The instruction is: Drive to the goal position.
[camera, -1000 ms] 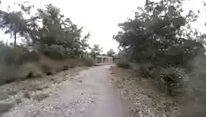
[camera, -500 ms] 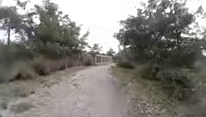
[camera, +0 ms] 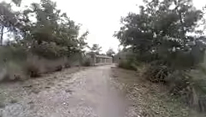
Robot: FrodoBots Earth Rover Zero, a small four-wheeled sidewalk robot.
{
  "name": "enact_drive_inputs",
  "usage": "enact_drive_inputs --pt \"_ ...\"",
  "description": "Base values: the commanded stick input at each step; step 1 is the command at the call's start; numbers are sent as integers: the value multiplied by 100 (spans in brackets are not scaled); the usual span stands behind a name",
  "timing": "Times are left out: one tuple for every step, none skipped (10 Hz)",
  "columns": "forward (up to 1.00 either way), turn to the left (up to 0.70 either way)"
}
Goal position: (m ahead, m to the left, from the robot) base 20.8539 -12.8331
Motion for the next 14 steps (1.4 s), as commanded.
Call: enact_drive_inputs --pt "70 0" --pt "70 0" --pt "70 0" --pt "70 0" --pt "70 0" --pt "70 0" --pt "70 0" --pt "70 0" --pt "70 0" --pt "70 0" --pt "70 0" --pt "70 0" --pt "70 0" --pt "70 0"
